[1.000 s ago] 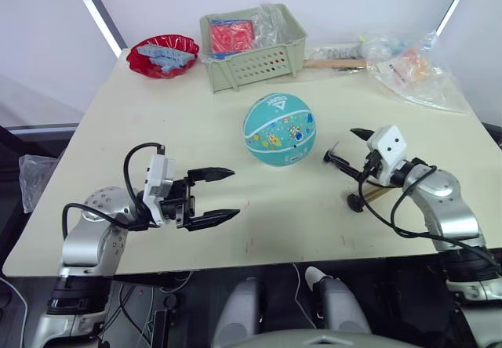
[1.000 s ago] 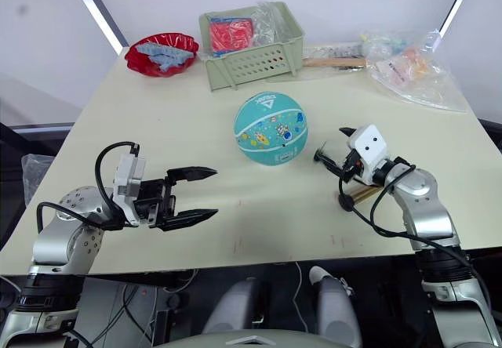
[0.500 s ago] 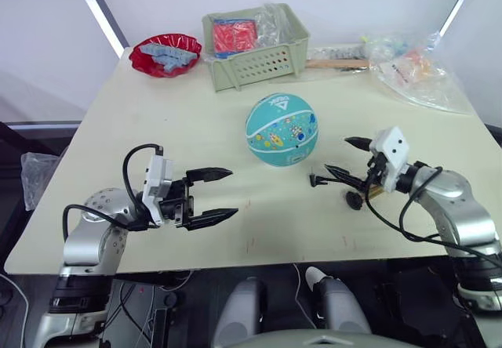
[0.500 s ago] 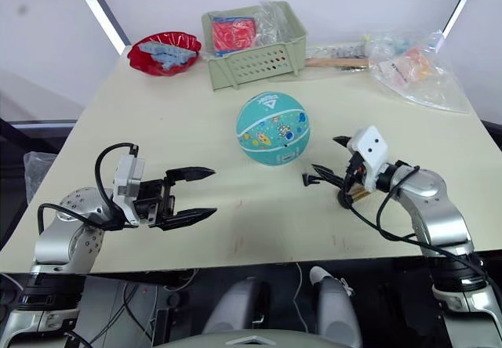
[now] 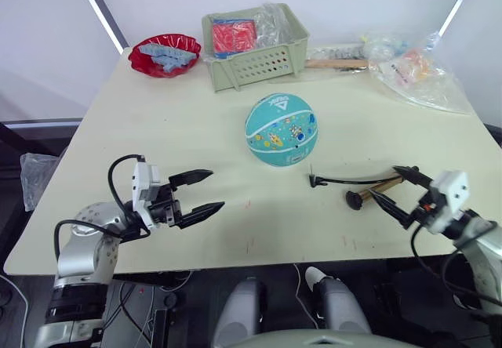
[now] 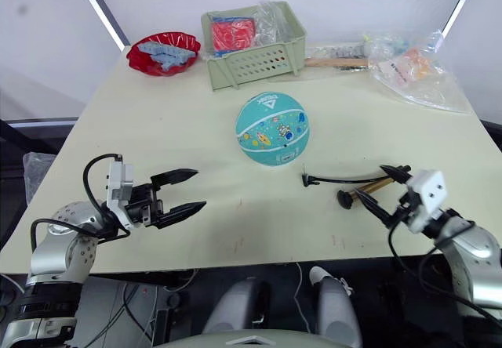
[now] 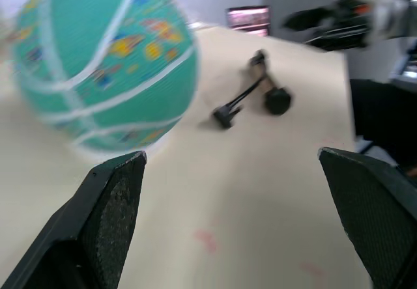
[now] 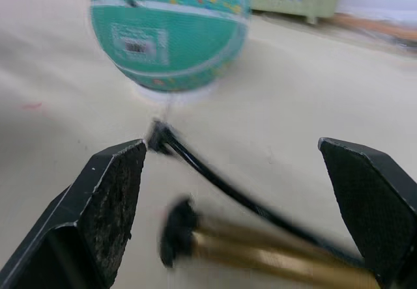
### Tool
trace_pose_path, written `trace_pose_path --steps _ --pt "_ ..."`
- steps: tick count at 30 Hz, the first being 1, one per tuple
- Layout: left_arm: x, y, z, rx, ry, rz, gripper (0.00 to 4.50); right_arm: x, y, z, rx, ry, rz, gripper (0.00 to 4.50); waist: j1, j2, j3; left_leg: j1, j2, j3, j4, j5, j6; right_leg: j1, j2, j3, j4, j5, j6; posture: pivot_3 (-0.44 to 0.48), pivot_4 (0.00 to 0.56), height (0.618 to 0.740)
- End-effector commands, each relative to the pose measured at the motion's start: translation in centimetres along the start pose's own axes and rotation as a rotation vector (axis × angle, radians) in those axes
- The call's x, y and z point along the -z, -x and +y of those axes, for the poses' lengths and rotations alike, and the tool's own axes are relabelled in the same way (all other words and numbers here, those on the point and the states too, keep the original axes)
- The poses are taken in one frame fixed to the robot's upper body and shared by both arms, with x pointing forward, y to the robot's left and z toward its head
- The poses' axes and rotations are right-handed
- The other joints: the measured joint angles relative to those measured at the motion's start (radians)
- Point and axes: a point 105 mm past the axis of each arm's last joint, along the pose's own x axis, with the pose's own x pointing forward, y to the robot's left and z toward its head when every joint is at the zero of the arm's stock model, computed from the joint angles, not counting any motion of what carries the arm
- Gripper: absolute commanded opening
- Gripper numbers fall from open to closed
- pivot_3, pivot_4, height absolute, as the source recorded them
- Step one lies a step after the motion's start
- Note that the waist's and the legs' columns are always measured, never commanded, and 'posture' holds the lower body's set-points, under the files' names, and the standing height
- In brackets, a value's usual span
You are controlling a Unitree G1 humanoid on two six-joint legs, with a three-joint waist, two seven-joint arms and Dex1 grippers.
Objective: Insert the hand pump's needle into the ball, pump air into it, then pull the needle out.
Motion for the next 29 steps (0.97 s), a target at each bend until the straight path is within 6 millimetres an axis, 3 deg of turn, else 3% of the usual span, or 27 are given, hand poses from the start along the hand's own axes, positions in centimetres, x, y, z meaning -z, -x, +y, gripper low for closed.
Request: trace_pose_path --steps 1,7,16,29 --pt "-0.3 1.1 0.8 -0.078 -0.054 -0.003 4.5 -0.5 2.3 -1.3 0.048 0.041 -0.028 4.42 0.0 0.0 0.0 0.0 0.0 0.0 0.0 0.0 0.0 0.0 0.0 0.0 0.0 0.0 0.0 0.0 0.15 0.738" --pt "0.8 2.8 1.9 -0.217 -0.032 0.012 4.5 1.1 6.0 -2.8 0.125 0.018 0.008 4.42 -0.001 0.0 0.0 0.002 0.002 0.001 0.0 0.0 0.0 0.001 0.0 0.0 0.0 0.0 0.0 0.0 0.15 0.738" --pt "4.6 6.5 1.6 -0.338 0.005 0.135 4.5 2.2 9.1 -3.5 0.145 0.006 0.049 4.42 -0.001 0.0 0.0 0.002 0.004 0.002 0.0 0.0 0.0 0.0 0.001 0.0 -0.001 0.0 0.0 0.0 0.15 0.738" --pt "5.7 6.7 1.0 -0.4 -0.042 0.197 4.5 2.4 9.4 -4.6 0.086 -0.017 0.064 4.42 0.008 0.0 0.0 0.002 0.005 0.003 0.0 0.0 0.0 0.0 -0.001 0.0 -0.002 0.001 -0.002 0.0 0.15 0.738"
